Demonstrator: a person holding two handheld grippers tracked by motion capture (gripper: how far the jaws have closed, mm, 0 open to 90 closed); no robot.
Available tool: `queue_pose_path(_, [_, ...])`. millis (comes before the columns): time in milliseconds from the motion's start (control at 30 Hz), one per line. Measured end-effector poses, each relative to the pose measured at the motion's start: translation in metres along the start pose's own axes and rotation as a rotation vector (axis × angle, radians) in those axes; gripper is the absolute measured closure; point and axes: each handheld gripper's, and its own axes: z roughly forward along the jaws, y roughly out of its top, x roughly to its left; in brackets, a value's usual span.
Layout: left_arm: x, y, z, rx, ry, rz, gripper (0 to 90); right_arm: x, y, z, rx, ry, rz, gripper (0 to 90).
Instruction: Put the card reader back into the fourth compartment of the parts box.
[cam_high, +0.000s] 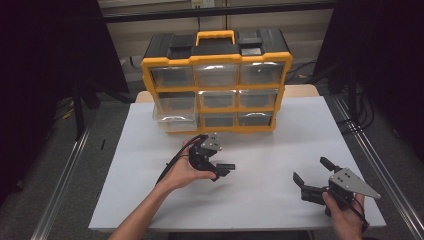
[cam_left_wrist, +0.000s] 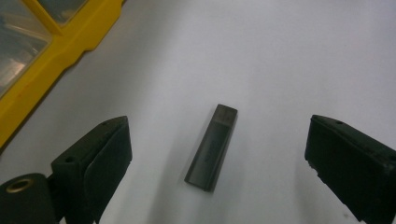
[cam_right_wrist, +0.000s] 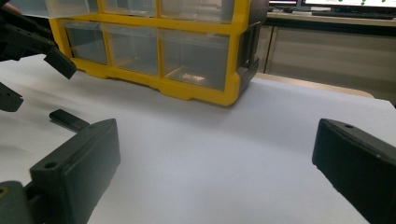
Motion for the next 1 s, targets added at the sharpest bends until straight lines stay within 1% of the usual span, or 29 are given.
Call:
queue_pose_path(33, [0.001, 0.000, 0.002, -0.004, 0.001, -0.011, 8.4, 0.000, 0.000, 0.000, 0.001, 0.000, 0.000, 0.9])
queue_pose_path(100, [0.004, 0.000, 0.004, 0.005, -0.012, -0.020, 9.6, 0.000, 0.000, 0.000, 0.002, 0.000, 0.002, 0.9])
queue_pose_path(167, [0.007, -0.002, 0.008, 0.015, -0.026, -0.024, 14.7, 0.000, 0.000, 0.000, 0.004, 0.000, 0.002, 0.9])
queue_pose_path(200, [0.008, -0.002, 0.010, 0.026, -0.036, -0.031, 15.7, 0.000, 0.000, 0.000, 0.004, 0.000, 0.002, 0.9])
queue_pose_path(233, [0.009, -0.003, 0.012, 0.037, -0.043, -0.029, 18.3, 0.000, 0.000, 0.000, 0.005, 0.000, 0.003, 0.9])
queue_pose_path(267, [0.010, -0.004, 0.014, 0.050, -0.044, -0.026, 18.3, 0.000, 0.000, 0.000, 0.005, 0.000, 0.003, 0.9])
queue_pose_path(300, [0.011, -0.004, 0.016, 0.061, -0.044, -0.033, 19.0, 0.000, 0.000, 0.000, 0.007, 0.000, 0.004, 0.9])
queue_pose_path(367, [0.013, -0.005, 0.018, 0.069, -0.043, -0.039, 19.2, 0.000, 0.000, 0.000, 0.007, 0.000, 0.002, 0.9])
queue_pose_path(433, [0.016, -0.006, 0.019, 0.079, -0.056, -0.037, 24.1, 0.000, 0.000, 0.000, 0.008, -0.001, 0.002, 0.9])
queue_pose_path(467, [0.018, -0.006, 0.019, 0.096, -0.075, -0.032, 25.3, 0.000, 0.000, 0.000, 0.008, 0.000, 0.000, 0.9])
queue_pose_path(500, [0.017, -0.007, 0.021, 0.085, -0.060, -0.042, 26.8, 0.000, 0.000, 0.000, 0.009, 0.000, -0.001, 0.9])
queue_pose_path(533, [0.018, -0.008, 0.021, 0.091, -0.066, -0.042, 27.4, 0.000, 0.000, 0.001, 0.009, 0.000, 0.000, 0.9])
queue_pose_path(600, [0.019, -0.008, 0.023, 0.098, -0.068, -0.042, 32.2, 0.001, 0.000, 0.001, 0.010, 0.000, 0.000, 1.0])
queue_pose_path(633, [0.020, -0.008, 0.024, 0.100, -0.078, -0.045, 32.7, 0.000, 0.000, 0.001, 0.010, 0.001, 0.001, 0.9])
queue_pose_path(700, [0.021, -0.007, 0.026, 0.118, -0.079, -0.037, 34.0, 0.000, 0.000, 0.001, 0.010, 0.000, -0.001, 0.9])
queue_pose_path(767, [0.020, -0.007, 0.028, 0.123, -0.077, -0.035, 38.8, 0.000, -0.001, 0.001, 0.012, 0.001, -0.002, 0.9])
queue_pose_path(833, [0.019, -0.005, 0.028, 0.138, -0.076, -0.025, 41.6, 0.000, -0.001, 0.001, 0.014, 0.001, -0.002, 1.0])
queue_pose_path(900, [0.019, -0.004, 0.029, 0.141, -0.058, -0.019, 43.6, 0.000, -0.001, 0.001, 0.012, 0.003, -0.003, 1.0])
queue_pose_path(1000, [0.018, -0.003, 0.029, 0.150, -0.054, -0.007, 45.4, 0.000, -0.001, 0.001, 0.012, 0.003, -0.003, 1.0])
